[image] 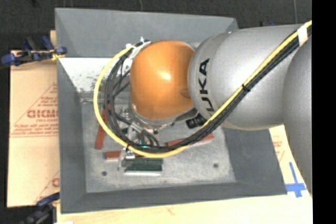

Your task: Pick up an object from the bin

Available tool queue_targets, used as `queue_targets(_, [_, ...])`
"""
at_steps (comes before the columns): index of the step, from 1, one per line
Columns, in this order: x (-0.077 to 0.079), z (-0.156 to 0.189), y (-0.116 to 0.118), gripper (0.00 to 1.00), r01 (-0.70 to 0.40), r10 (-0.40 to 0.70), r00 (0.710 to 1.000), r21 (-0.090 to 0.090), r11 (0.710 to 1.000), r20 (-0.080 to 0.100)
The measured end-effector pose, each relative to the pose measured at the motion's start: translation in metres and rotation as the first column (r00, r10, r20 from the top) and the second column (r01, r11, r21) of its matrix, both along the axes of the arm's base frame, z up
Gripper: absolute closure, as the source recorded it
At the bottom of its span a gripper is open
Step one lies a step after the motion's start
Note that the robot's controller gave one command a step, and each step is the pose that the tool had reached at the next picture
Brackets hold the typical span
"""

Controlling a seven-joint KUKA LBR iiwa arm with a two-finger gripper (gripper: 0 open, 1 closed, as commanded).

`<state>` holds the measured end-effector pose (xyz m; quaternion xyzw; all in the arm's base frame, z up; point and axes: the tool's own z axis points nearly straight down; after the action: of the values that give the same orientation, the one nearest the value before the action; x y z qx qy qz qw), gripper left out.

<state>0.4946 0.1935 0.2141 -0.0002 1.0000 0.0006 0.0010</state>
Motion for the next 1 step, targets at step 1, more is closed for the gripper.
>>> queue_targets(1, [0.0117,-0.0564,-0.0330,0.00,-0.044,0.044,0.999,0.001,0.999,0.006])
